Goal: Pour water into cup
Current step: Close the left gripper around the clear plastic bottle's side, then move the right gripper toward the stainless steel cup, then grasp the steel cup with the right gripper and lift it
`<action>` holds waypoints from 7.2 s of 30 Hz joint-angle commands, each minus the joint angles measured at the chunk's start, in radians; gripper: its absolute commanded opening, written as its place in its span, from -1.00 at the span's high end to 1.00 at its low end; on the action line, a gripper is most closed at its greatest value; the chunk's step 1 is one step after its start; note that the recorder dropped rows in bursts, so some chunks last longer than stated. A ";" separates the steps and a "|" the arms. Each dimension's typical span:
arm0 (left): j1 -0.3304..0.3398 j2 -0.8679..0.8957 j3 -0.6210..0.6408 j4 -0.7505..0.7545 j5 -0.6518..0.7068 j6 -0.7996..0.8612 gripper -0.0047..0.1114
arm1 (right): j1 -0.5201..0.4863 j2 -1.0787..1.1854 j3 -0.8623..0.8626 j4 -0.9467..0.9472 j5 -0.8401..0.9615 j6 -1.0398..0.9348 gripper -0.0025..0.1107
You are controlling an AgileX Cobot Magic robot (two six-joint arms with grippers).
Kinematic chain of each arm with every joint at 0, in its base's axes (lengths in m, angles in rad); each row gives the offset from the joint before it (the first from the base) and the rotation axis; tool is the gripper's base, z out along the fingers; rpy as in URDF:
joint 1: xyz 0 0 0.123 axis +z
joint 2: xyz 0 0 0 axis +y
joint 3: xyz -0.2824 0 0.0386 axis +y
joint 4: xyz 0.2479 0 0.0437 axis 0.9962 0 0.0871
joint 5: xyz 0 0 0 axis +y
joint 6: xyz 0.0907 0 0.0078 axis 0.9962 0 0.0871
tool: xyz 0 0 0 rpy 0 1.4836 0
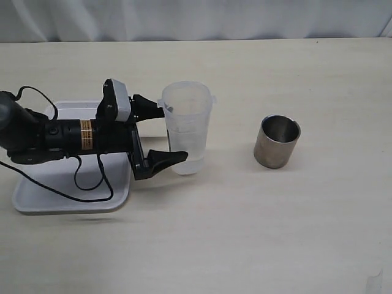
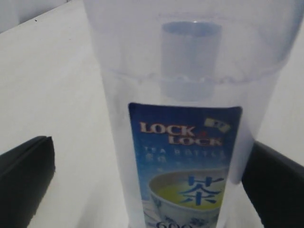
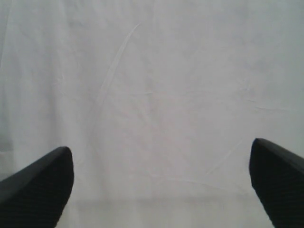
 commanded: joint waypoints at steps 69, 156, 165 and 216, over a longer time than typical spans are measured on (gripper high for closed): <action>-0.130 0.019 -0.054 -0.166 -0.007 -0.129 -0.89 | 0.000 0.006 0.004 0.000 0.047 0.003 -0.69; -0.130 0.019 -0.054 -0.184 0.016 -0.124 0.92 | 0.000 1.696 -0.334 -0.452 -0.671 -0.086 -0.69; -0.130 0.019 -0.054 -0.182 0.016 -0.124 0.92 | 0.000 1.671 -0.334 -0.440 -0.740 -0.160 -0.69; -0.130 0.019 -0.054 -0.173 0.016 -0.124 0.92 | 0.000 1.446 -0.212 -0.245 -0.524 -0.206 -0.69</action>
